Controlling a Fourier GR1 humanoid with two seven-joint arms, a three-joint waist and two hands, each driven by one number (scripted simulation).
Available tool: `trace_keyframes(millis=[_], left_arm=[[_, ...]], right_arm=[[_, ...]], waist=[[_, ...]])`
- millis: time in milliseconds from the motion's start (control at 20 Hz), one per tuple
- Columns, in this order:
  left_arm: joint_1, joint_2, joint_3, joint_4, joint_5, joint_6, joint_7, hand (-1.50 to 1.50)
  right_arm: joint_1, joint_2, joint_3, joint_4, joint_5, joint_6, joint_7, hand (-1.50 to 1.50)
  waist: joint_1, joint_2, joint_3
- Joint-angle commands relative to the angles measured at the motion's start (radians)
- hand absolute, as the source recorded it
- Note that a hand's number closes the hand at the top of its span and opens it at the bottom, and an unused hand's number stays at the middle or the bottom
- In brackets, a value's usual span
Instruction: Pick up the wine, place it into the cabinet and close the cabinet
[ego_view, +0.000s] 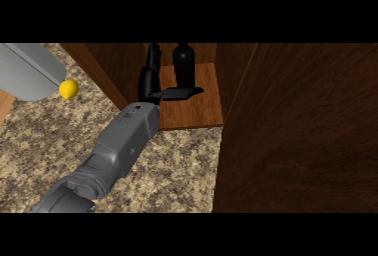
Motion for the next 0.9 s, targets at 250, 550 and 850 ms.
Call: trace_keyframes(millis=[250,550,850], left_arm=[[0.062,0.002,-0.011,-0.03,0.095,-0.075,-0.032,-1.5],[0.111,0.002,-0.075,-0.061,0.134,-0.12,-0.041,-1.5],[0.189,0.002,-0.211,-0.172,0.24,-0.077,-0.02,-1.5]], right_arm=[[-0.047,0.007,0.029,-0.058,-0.01,-0.044,0.104,-1.5],[-0.036,-0.006,-0.016,-0.061,-0.022,-0.034,0.094,-1.5],[-0.039,-0.011,-0.053,-0.014,-0.051,-0.017,0.04,-1.5]], waist=[[0.012,-0.019,0.002],[0.023,-0.023,0.003],[0.015,-0.025,0.004]])
